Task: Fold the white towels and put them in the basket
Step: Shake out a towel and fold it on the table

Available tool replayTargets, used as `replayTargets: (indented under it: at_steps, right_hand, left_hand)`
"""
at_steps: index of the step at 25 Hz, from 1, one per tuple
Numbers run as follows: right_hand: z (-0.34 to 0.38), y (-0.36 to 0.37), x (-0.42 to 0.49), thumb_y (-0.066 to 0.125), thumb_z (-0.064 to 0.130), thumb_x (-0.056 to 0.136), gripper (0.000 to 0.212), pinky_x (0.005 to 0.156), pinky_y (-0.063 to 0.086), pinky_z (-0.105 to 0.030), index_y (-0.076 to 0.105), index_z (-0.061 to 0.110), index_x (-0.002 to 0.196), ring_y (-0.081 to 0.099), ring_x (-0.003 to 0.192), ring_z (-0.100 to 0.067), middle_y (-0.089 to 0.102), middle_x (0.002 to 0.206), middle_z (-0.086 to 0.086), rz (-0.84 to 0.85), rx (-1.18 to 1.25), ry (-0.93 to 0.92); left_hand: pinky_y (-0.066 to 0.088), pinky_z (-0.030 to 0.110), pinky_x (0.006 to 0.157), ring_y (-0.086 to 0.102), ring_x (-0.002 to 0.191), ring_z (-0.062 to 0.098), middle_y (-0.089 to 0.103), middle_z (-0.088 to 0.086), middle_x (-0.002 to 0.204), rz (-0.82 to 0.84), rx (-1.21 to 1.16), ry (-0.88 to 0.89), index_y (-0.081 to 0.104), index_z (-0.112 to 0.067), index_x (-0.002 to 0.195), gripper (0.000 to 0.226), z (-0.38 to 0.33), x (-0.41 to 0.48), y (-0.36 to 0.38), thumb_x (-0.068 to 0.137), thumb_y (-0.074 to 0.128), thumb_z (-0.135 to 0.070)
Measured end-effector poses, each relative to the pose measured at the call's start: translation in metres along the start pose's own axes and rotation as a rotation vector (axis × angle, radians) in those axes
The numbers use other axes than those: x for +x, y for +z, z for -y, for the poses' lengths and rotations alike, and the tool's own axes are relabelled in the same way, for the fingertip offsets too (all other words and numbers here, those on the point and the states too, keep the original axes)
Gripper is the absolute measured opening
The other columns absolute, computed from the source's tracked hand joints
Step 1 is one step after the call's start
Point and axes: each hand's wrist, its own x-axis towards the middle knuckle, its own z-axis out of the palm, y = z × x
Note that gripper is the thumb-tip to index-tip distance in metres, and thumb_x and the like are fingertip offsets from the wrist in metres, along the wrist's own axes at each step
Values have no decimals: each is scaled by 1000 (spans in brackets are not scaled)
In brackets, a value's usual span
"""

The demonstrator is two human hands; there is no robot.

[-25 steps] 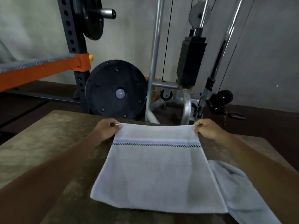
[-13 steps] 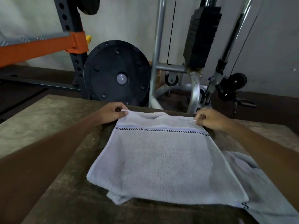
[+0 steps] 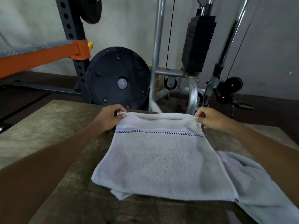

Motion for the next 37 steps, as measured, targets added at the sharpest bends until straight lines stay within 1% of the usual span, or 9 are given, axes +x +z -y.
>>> replayTargets:
  at_steps: [4, 9, 15, 19, 23, 25, 29, 33, 37]
  right_hand:
    - [47, -67, -40, 52, 10, 95, 15, 78, 46, -34, 64, 5, 104, 60, 93, -24, 64, 102, -11, -25, -143, -90]
    - [115, -165, -132, 49, 15, 97, 13, 76, 38, -29, 62, 14, 98, 55, 91, -18, 60, 96, 0, -146, -208, -185]
    - [152, -222, -238, 47, 11, 98, 25, 67, 42, -29, 54, 28, 80, 56, 70, -12, 59, 72, 7, -235, -201, -232]
    - [159, -226, -276, 46, 11, 98, 20, 71, 45, -33, 57, 22, 86, 59, 66, -15, 64, 72, -3, -181, -211, -212]
    - [162, -225, -302, 46, 12, 98, 23, 72, 47, -34, 55, 26, 82, 62, 66, -18, 67, 74, -8, -158, -249, -195]
    - [164, -221, -311, 45, 12, 98, 22, 70, 45, -32, 56, 24, 84, 61, 64, -14, 64, 67, -3, -89, -272, -170]
    - [170, -214, -321, 45, 12, 99, 22, 74, 46, -33, 56, 25, 84, 61, 64, -11, 64, 65, 0, -77, -268, -174]
    - [172, -213, -327, 44, 11, 99, 22, 68, 43, -27, 56, 23, 85, 59, 64, -11, 63, 63, 0, -78, -262, -163]
    - [169, -211, -329, 44, 9, 99, 22, 65, 42, -26, 57, 21, 85, 58, 62, -11, 62, 63, -1, -88, -252, -163]
  left_hand:
    - [41, 15, 61, 56, 66, 1, 64, -12, 78, -81, -41, 31, 65, -19, 82, 6, -57, -17, -62, 88, 64, -19]
    - [50, 24, 69, 61, 77, 16, 66, 5, 82, -20, -270, 73, 64, -8, 86, 5, -157, -55, -154, 88, 64, -12]
    - [44, 6, 56, 60, 64, -3, 65, -1, 82, -171, -389, 119, 65, -12, 84, 4, -237, -123, -223, 88, 64, -13]
    - [43, 6, 55, 60, 69, 0, 65, -2, 82, -180, -390, 120, 65, -16, 84, 4, -254, -149, -234, 88, 64, -15]
    - [51, 24, 81, 64, 89, 17, 69, 6, 94, -174, -460, 122, 66, -16, 88, 2, -255, -169, -233, 88, 64, -14]
    - [50, 28, 84, 62, 89, 17, 68, 7, 94, -170, -519, 108, 66, -16, 89, 5, -258, -178, -224, 89, 63, -13]
    - [51, 24, 72, 58, 83, 16, 64, 4, 87, -116, -703, 81, 65, -15, 88, 8, -269, -192, -203, 90, 59, -10]
    - [43, 12, 47, 55, 62, 8, 61, 3, 78, -121, -822, 34, 63, -10, 92, 6, -278, -200, -189, 92, 57, -9]
    - [43, 11, 46, 56, 65, 12, 65, 4, 82, -244, -841, -8, 66, -12, 92, 6, -270, -200, -184, 90, 60, -11]
